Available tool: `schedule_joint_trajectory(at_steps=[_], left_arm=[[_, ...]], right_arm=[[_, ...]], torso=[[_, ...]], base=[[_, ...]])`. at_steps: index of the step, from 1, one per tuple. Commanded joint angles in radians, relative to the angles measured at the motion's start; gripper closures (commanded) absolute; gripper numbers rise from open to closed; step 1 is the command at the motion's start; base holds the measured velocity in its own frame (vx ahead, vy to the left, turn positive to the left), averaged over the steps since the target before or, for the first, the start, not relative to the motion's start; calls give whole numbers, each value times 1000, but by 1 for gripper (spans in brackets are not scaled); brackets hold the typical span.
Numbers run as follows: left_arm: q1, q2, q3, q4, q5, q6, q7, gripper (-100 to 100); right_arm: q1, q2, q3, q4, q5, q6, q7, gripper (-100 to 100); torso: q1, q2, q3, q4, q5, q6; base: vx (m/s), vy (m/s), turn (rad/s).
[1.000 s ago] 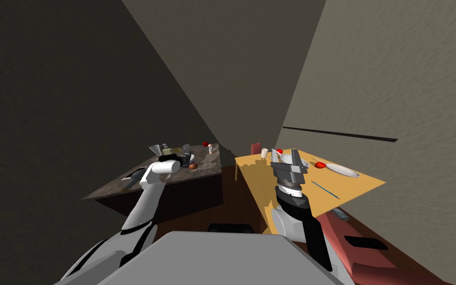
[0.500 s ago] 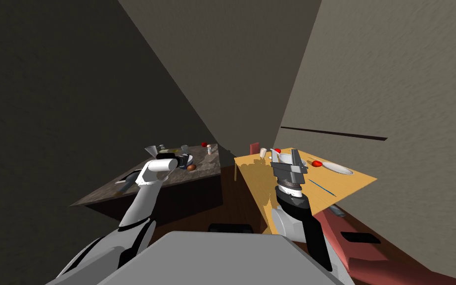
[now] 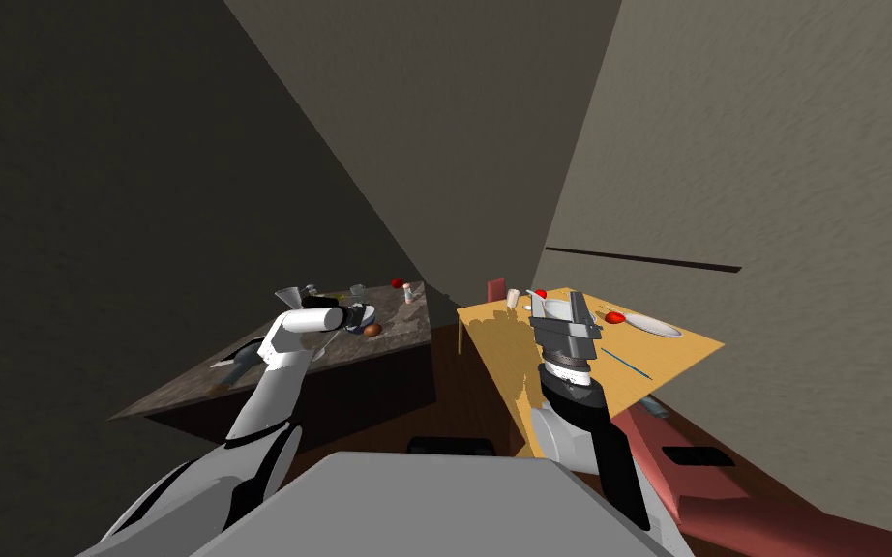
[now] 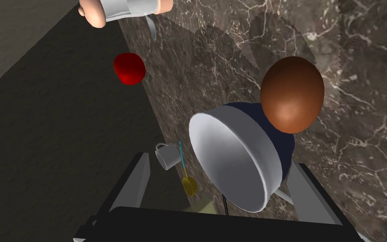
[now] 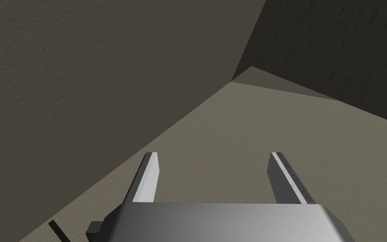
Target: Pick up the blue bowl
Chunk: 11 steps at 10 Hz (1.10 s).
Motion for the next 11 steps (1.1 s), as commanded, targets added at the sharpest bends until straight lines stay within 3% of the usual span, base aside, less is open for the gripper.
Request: schedule_joint_trajectory(at_steps=[1, 11], left_arm=[[-1, 6, 5, 2, 3, 43, 5, -100], [-12, 83, 55, 38, 33, 309, 62, -100]], right_arm=[[0, 0, 0, 0, 0, 0, 0, 0], [0, 0, 0, 0, 0, 0, 0, 0]], torso=[[0, 0, 0, 0, 0, 0], [3, -2, -1, 0, 1, 0]], base=[[22, 38, -48], [35, 65, -67]])
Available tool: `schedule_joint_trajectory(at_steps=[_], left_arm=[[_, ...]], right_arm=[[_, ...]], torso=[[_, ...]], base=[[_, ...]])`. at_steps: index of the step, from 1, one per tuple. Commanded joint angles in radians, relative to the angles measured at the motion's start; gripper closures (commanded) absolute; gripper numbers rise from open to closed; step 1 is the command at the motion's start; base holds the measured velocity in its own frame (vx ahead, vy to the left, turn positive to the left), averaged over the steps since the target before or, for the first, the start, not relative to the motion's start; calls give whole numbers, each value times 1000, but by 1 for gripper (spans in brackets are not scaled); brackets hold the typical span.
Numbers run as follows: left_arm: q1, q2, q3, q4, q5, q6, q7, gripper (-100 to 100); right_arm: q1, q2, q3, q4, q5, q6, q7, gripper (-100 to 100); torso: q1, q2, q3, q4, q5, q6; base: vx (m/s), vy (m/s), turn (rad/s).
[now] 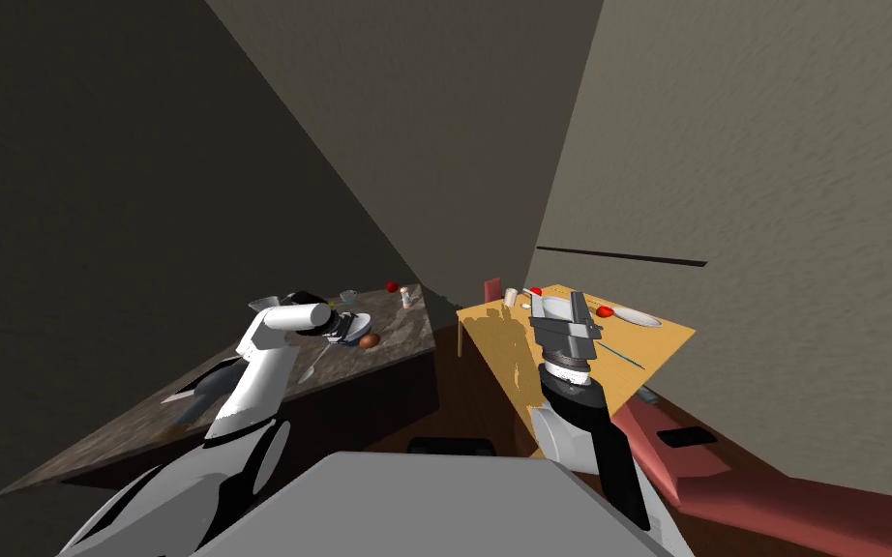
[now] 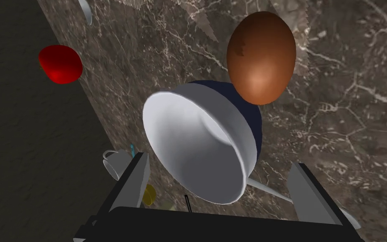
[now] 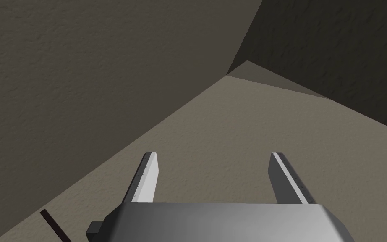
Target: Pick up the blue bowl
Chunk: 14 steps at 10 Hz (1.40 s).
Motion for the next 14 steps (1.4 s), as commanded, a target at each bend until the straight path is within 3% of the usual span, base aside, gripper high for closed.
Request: schedule_joint_trajectory(at_steps=[1, 4, 7, 14], left_arm=[[-2, 7, 2, 6, 1, 32, 7, -100], [10, 29, 13, 21, 8, 118, 36, -100], [31, 37, 14, 37, 10, 173, 59, -100], [31, 37, 14, 37, 10, 173, 59, -100]], right_arm=[[0, 0, 0, 0, 0, 0, 0, 0], [0, 0, 0, 0, 0, 0, 0, 0], [0, 0, 0, 0, 0, 0, 0, 0], [0, 0, 0, 0, 0, 0, 0, 0]], torso=[[0, 0, 0, 0, 0, 0], [0, 0, 0, 0, 0, 0], [-4, -1, 0, 0, 0, -1], [-8, 3, 2, 1, -2, 0]], base=[[34, 85, -45], [47, 108, -92], [44, 48, 36], [6, 2, -8]])
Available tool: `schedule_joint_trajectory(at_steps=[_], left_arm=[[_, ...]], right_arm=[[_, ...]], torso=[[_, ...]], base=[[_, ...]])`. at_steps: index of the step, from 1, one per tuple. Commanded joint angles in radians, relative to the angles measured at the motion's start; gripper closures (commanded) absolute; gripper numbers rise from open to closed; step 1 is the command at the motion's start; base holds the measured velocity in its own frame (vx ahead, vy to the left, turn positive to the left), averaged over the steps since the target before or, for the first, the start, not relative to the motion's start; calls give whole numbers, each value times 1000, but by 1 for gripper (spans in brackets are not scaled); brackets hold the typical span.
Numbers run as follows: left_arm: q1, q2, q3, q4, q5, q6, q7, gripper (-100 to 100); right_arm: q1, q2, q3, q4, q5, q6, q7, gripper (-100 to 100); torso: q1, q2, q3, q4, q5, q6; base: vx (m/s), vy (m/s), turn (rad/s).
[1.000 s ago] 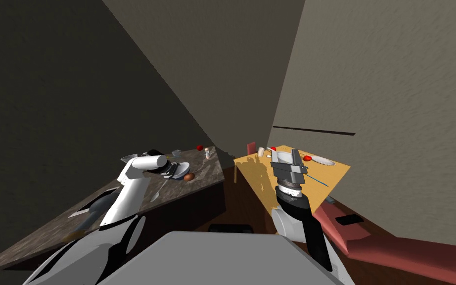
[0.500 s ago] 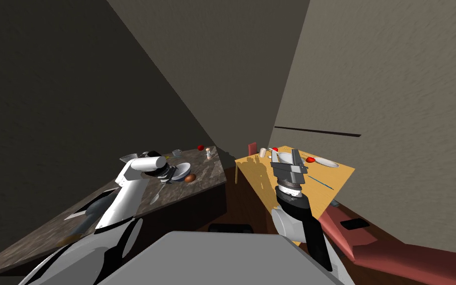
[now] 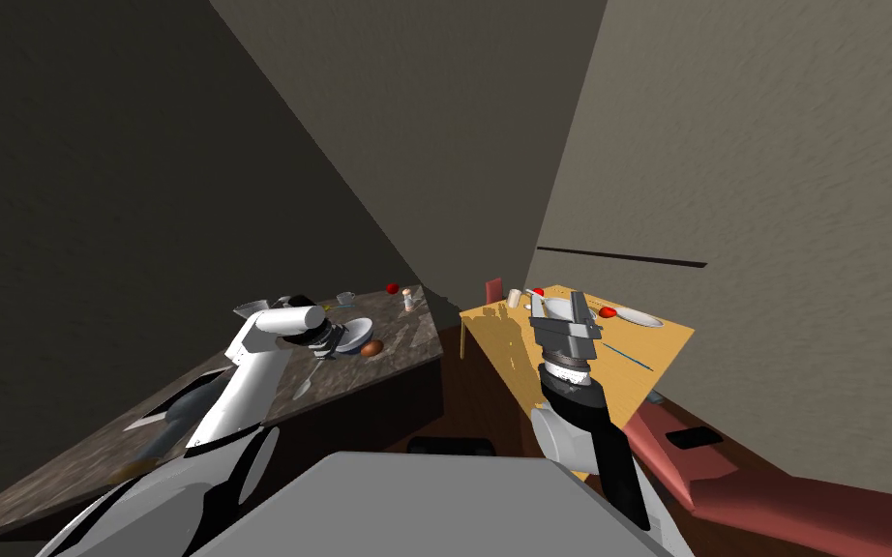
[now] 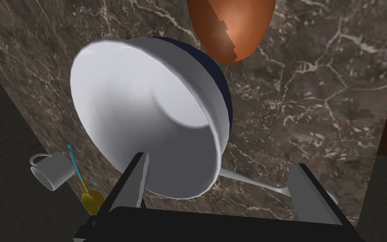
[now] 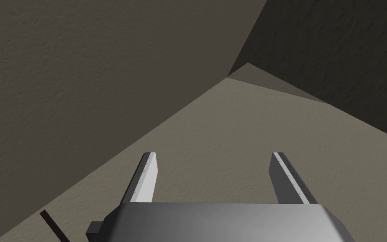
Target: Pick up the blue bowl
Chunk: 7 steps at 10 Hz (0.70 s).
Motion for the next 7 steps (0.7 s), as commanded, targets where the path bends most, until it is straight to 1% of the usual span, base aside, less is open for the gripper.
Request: schedule_joint_trajectory(at_steps=[1, 2, 3, 5, 7], left_arm=[[0, 0, 0, 0, 0, 0, 0, -100], [0, 0, 0, 0, 0, 0, 0, -100], [-16, -10, -9, -21, 15, -22, 19, -100], [-40, -24, -22, -48, 39, -56, 45, -100], [-53, -35, -33, -59, 60, -80, 59, -100]], right_arm=[[0, 0, 0, 0, 0, 0, 0, 0], [0, 0, 0, 0, 0, 0, 0, 0], [0, 0, 0, 0, 0, 0, 0, 0], [0, 0, 0, 0, 0, 0, 0, 0], [0, 0, 0, 0, 0, 0, 0, 0]], torso=[[0, 0, 0, 0, 0, 0], [1, 0, 0, 0, 0, 0], [0, 0, 0, 0, 0, 0], [-3, 0, 0, 0, -1, -1], [-5, -1, -1, 0, -1, 0]], base=[[7, 9, 25], [0, 0, 0], [11, -22, 231], [16, -60, 264], [24, -71, 183]])
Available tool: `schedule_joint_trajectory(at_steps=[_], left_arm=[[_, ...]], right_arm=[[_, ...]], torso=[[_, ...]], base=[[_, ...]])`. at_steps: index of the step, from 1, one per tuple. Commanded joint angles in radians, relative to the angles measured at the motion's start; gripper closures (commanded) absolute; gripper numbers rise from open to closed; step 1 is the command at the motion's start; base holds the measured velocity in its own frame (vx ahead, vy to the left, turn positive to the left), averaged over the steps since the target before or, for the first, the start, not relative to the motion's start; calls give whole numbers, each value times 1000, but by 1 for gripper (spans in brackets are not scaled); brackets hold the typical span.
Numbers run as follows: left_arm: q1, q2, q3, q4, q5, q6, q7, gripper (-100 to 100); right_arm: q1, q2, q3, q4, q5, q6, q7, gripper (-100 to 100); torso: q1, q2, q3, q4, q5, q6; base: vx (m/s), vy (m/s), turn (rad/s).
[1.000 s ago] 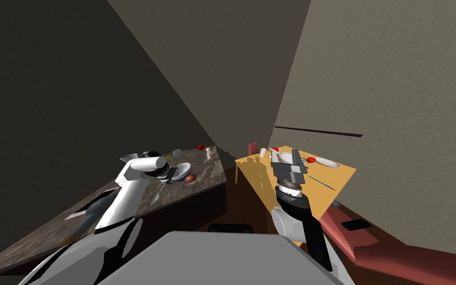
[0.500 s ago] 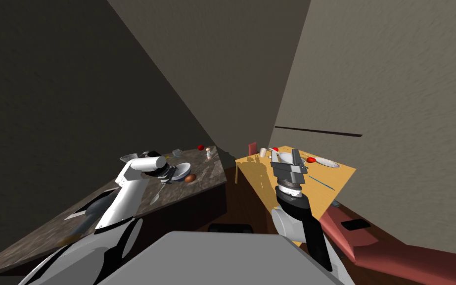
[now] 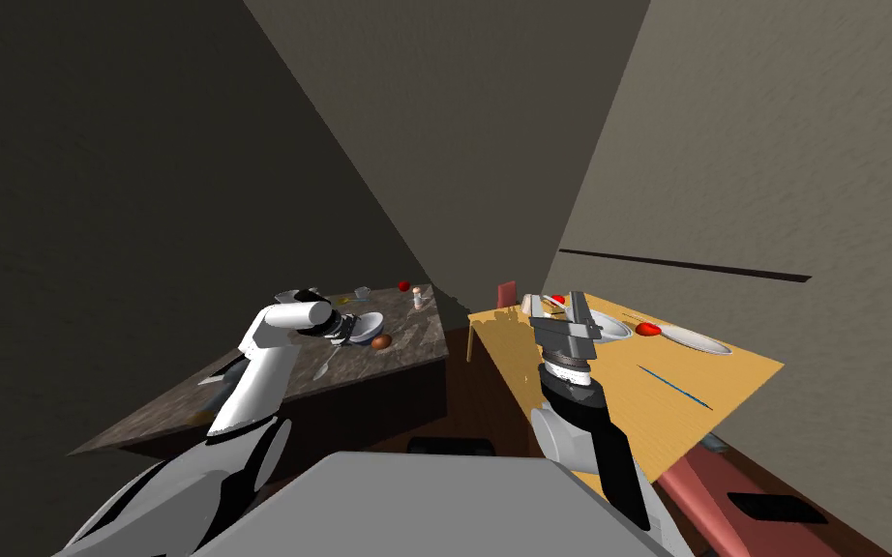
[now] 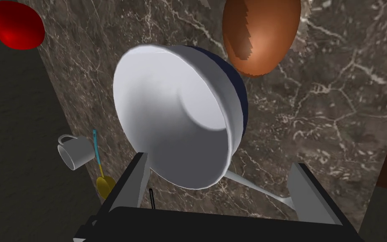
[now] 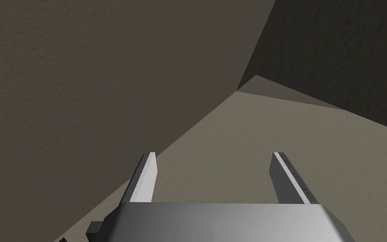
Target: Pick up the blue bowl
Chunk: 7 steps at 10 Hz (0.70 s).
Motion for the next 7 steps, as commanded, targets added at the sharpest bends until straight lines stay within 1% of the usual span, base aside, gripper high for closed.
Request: schedule_joint_trajectory(at_steps=[1, 2, 3, 4, 5, 6, 7], left_arm=[[-5, 12, -3, 31, 7, 10, -14, -100], [0, 19, 2, 41, -2, 23, -23, -100], [5, 27, 7, 52, -13, 36, -32, -100], [16, 35, 12, 71, -28, 57, -45, -100], [26, 37, 14, 84, -38, 69, -52, -100], [43, 33, 13, 103, -47, 85, -60, -100], [43, 33, 13, 103, -47, 85, -60, -100]], right_arm=[[0, 0, 0, 0, 0, 0, 0, 0], [0, 0, 0, 0, 0, 0, 0, 0], [0, 0, 0, 0, 0, 0, 0, 0], [0, 0, 0, 0, 0, 0, 0, 0], [0, 0, 0, 0, 0, 0, 0, 0], [0, 0, 0, 0, 0, 0, 0, 0], [0, 0, 0, 0, 0, 0, 0, 0]], torso=[[0, 0, 0, 0, 0, 0], [2, -3, -2, -1, 0, 1], [7, -4, -2, -1, 1, 1], [12, -2, -1, -1, 3, 1], [16, 1, 0, 0, 4, 0], [13, 2, 1, 0, 4, 0], [6, 1, 1, 0, 2, 0]], base=[[72, -30, -107], [80, 50, -280], [38, 125, -223], [-15, 178, -211], [-29, 121, -141], [3, -15, -4], [-8, -9, -28]])
